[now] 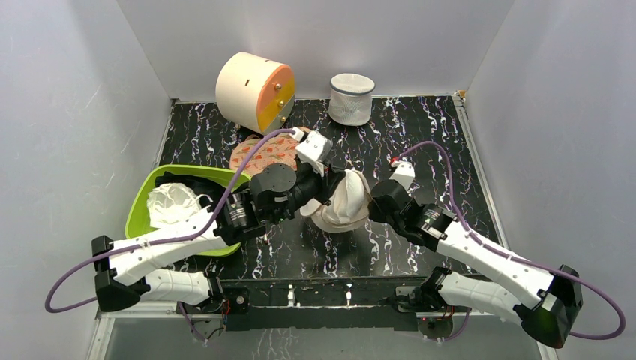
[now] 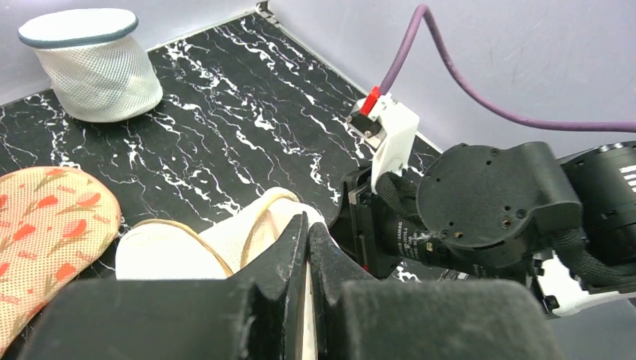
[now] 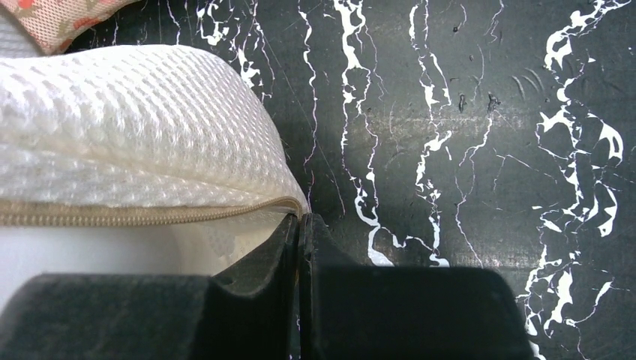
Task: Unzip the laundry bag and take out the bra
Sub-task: Pick up the bra from the laundry bag.
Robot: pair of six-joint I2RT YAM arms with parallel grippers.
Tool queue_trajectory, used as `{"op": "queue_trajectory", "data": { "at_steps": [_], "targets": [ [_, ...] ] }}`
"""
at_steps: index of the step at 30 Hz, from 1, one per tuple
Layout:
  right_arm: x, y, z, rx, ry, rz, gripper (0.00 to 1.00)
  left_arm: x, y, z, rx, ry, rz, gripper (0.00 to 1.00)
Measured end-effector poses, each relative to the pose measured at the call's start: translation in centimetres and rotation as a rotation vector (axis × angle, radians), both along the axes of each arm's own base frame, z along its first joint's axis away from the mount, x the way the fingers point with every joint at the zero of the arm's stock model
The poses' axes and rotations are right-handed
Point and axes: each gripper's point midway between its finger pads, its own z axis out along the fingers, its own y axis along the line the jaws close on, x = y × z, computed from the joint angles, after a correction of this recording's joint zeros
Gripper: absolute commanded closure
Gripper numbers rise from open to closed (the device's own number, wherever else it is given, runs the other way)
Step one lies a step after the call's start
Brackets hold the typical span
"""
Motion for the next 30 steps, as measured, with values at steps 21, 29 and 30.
{"op": "queue_trajectory", "data": {
  "at_steps": [21,29,30],
  "targets": [
    [0.8,1.6,1.5,0.007,-0.006,0.052,1.0,-4.9,-4.1,-7.5,0.028,0.146,-0.325,1.0],
    [0.8,1.7,0.7,-0.01,0.014,0.052,1.0,-3.7,-3.9,-2.1,-0.007,0.028,-0.291,1.0],
    [0.8,1.7,0.7,-0.008,0.014,0.05,1.0,-3.3,-3.7,-1.2,-0.007,0.011,-0.27,1.0]
  ]
}}
